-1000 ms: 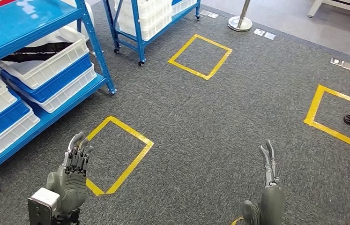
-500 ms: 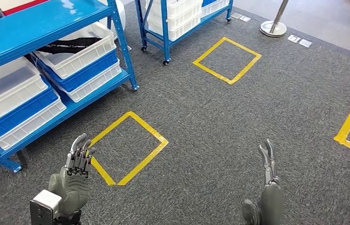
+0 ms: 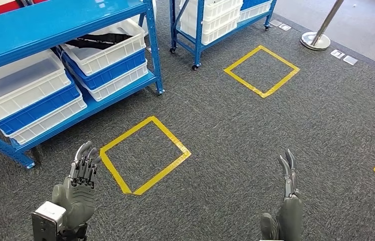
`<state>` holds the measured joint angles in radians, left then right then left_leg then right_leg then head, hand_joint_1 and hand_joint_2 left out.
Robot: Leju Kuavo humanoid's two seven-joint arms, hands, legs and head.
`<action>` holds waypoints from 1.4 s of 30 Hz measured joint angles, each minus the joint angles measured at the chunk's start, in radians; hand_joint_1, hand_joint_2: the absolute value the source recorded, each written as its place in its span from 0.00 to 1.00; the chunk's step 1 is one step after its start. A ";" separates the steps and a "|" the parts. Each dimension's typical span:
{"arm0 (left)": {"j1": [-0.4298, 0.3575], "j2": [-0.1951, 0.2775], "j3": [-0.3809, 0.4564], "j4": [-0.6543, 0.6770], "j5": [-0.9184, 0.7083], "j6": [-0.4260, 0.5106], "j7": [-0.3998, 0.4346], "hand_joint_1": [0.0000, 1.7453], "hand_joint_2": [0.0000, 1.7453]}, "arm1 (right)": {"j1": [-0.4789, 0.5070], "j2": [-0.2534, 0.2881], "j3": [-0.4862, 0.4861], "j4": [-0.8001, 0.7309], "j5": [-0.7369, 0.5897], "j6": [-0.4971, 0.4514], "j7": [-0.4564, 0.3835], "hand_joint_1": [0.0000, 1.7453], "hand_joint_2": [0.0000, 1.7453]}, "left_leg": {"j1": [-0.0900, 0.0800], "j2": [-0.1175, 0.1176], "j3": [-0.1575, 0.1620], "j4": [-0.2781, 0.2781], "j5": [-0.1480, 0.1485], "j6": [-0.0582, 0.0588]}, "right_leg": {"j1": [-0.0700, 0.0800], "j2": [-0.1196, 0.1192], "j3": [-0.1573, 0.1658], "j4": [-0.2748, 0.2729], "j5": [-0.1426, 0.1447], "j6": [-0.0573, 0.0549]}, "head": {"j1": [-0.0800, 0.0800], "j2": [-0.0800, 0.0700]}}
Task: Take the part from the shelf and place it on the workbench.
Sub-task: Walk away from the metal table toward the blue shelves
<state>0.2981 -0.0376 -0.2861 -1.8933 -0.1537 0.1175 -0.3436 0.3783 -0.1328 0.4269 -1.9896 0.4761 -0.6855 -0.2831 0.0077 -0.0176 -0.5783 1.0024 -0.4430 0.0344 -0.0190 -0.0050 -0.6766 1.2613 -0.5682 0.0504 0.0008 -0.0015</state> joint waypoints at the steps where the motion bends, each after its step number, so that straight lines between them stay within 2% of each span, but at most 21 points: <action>1: 0.000 0.000 -0.001 0.000 0.000 0.000 0.000 0.00 0.00 | 0.000 0.000 0.000 0.000 0.000 0.000 0.000 0.00 0.00 | 0.003 -0.006 0.003 0.001 -0.002 -0.004 | -0.005 0.000 0.024 -0.066 0.035 0.015 | 0.000 0.000; 2: 0.000 0.000 -0.001 0.000 0.000 0.000 0.000 0.00 0.00 | -0.001 0.000 0.000 0.000 0.000 0.000 0.000 0.00 0.00 | 0.003 -0.012 0.005 0.003 -0.006 -0.010 | -0.009 0.001 0.054 -0.139 0.067 0.026 | 0.001 0.000; 3: 0.000 0.000 -0.001 0.000 0.000 0.000 0.000 0.00 0.00 | -0.001 0.000 0.000 0.001 0.000 0.000 0.000 0.00 0.00 | 0.002 -0.016 0.007 0.005 -0.010 -0.016 | -0.012 0.003 0.081 -0.199 0.090 0.029 | 0.002 0.000; 5: 0.000 0.000 -0.002 0.000 0.000 0.000 0.001 0.00 0.00 | -0.001 0.000 0.000 0.002 0.000 0.000 0.000 0.00 0.00 | -0.003 -0.021 0.008 0.006 -0.014 -0.028 | -0.011 0.006 0.104 -0.247 0.106 0.014 | 0.001 0.000; 8: 0.002 0.001 -0.002 0.000 0.000 0.000 0.001 0.00 0.00 | -0.001 0.000 0.000 0.002 0.000 0.000 0.000 0.00 0.00 | 0.002 -0.017 0.007 0.011 -0.021 -0.041 | -0.011 0.006 0.109 -0.249 0.110 -0.014 | -0.001 0.000; 10: 0.001 0.001 -0.002 0.000 0.000 0.000 0.001 0.00 0.00 | -0.001 0.000 0.000 0.002 0.000 0.000 0.000 0.00 0.00 | 0.005 -0.003 -0.023 0.082 -0.063 -0.047 | -0.013 0.005 0.114 -0.251 0.108 -0.025 | -0.004 0.000; 13: 0.001 0.001 -0.002 0.000 0.000 0.001 0.001 0.00 0.00 | -0.001 0.000 0.000 0.002 0.000 0.000 0.000 0.00 0.00 | 0.005 0.011 -0.127 0.282 -0.145 -0.051 | -0.005 0.001 0.121 -0.250 0.101 -0.036 | -0.007 0.000; 15: 0.002 0.002 -0.002 0.000 0.000 0.000 0.001 0.00 0.00 | -0.001 0.000 0.000 0.002 0.000 0.000 0.000 0.00 0.00 | 0.004 0.012 -0.143 0.293 -0.119 -0.046 | -0.001 0.001 0.130 -0.250 0.095 -0.042 | -0.007 0.000; 17: 0.001 0.002 -0.002 0.000 0.000 0.001 0.001 0.00 0.00 | -0.001 0.001 0.000 0.002 0.000 0.000 0.000 0.00 0.00 | 0.003 0.014 -0.089 0.168 -0.039 -0.033 | 0.002 0.001 0.143 -0.251 0.086 -0.045 | -0.007 0.000; 19: 0.000 0.002 -0.002 0.000 0.000 0.001 0.001 0.00 0.00 | -0.001 0.001 0.000 0.002 0.000 0.000 0.000 0.00 0.00 | -0.003 0.018 -0.035 0.057 0.002 -0.023 | 0.008 0.002 0.152 -0.250 0.076 -0.038 | -0.006 0.000; 24: 0.000 0.003 -0.002 -0.001 0.000 0.001 0.000 0.00 0.00 | -0.002 0.001 0.000 0.001 0.001 0.000 0.000 0.00 0.00 | -0.007 0.012 -0.013 0.014 -0.001 -0.010 | 0.008 -0.002 0.145 -0.231 0.056 -0.017 | -0.006 0.000; 25: -0.001 0.002 -0.002 -0.001 0.000 0.001 0.000 0.00 0.00 | -0.002 0.001 0.000 0.001 0.001 0.000 0.000 0.00 0.00 | -0.004 0.011 -0.007 0.008 -0.001 -0.004 | 0.009 -0.001 0.125 -0.192 0.040 -0.017 | -0.004 0.000; 27: -0.003 0.002 -0.003 -0.001 0.000 0.000 0.000 0.00 0.00 | -0.001 0.001 0.000 0.001 0.001 0.000 0.000 0.00 0.00 | -0.002 0.011 -0.001 0.004 -0.005 0.004 | 0.006 0.002 0.049 -0.063 -0.004 -0.021 | 0.000 0.000; 29: -0.002 0.002 -0.003 0.000 0.000 0.000 0.000 0.00 0.00 | 0.000 0.000 0.000 0.002 0.000 0.000 0.000 0.00 0.00 | -0.002 0.008 0.003 0.004 -0.011 0.005 | 0.004 0.002 -0.021 0.032 -0.022 -0.014 | 0.001 0.000; 30: -0.002 0.002 -0.003 0.000 0.000 0.000 0.000 0.00 0.00 | 0.000 0.000 0.000 0.002 0.000 0.000 0.000 0.00 0.00 | -0.001 0.006 0.007 0.004 -0.015 0.004 | 0.003 0.002 -0.030 0.029 -0.007 -0.005 | 0.001 0.000; 31: -0.002 0.002 -0.003 0.000 0.000 0.000 0.000 0.00 0.00 | 0.000 0.000 0.000 0.002 0.000 0.000 0.000 0.00 0.00 | -0.001 0.004 0.013 0.004 -0.019 0.001 | 0.001 0.002 -0.017 -0.017 0.023 0.007 | 0.001 0.000; 33: -0.002 0.002 -0.003 0.000 0.000 0.000 0.000 0.00 0.00 | 0.000 0.000 0.000 0.002 0.000 0.000 0.000 0.00 0.00 | -0.002 -0.001 0.026 0.005 -0.030 -0.008 | -0.003 0.002 0.044 -0.161 0.094 0.025 | 0.002 0.000; 35: -0.002 0.002 -0.003 0.000 0.000 0.000 0.000 0.00 0.00 | 0.000 0.001 0.000 0.003 0.000 0.000 0.000 0.00 0.00 | -0.007 -0.004 0.032 0.006 -0.040 -0.019 | -0.003 0.004 0.083 -0.241 0.124 0.015 | 0.002 0.000; 39: -0.003 0.002 -0.003 0.000 0.000 0.001 0.000 0.00 0.00 | 0.000 0.001 -0.001 0.002 0.001 0.000 0.001 0.00 0.00 | -0.006 0.000 0.035 0.019 -0.058 -0.035 | -0.003 0.005 0.096 -0.250 0.120 -0.022 | 0.000 0.000; 41: -0.004 0.002 -0.004 0.000 0.000 0.001 -0.001 0.00 0.00 | 0.000 0.002 -0.002 0.002 0.005 0.000 0.000 0.00 0.00 | -0.003 0.007 0.000 0.101 -0.101 -0.043 | -0.007 0.004 0.109 -0.253 0.114 -0.036 | -0.005 0.000; 42: -0.004 0.003 -0.004 0.000 0.001 0.002 -0.001 0.00 0.00 | 0.000 0.003 -0.002 0.003 0.007 0.000 0.000 0.00 0.00 | -0.003 0.009 -0.036 0.168 -0.130 -0.046 | -0.006 0.004 0.114 -0.253 0.109 -0.043 | -0.007 0.000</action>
<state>0.2938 -0.0349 -0.2898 -1.8929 -0.1527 0.1190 -0.3445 0.3784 -0.1301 0.4253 -1.9870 0.4835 -0.6855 -0.2831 0.0050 -0.0084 -0.6148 1.1705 -0.5727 -0.0115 -0.0253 -0.0015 -0.5624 1.0086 -0.4589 0.0079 -0.0063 -0.0015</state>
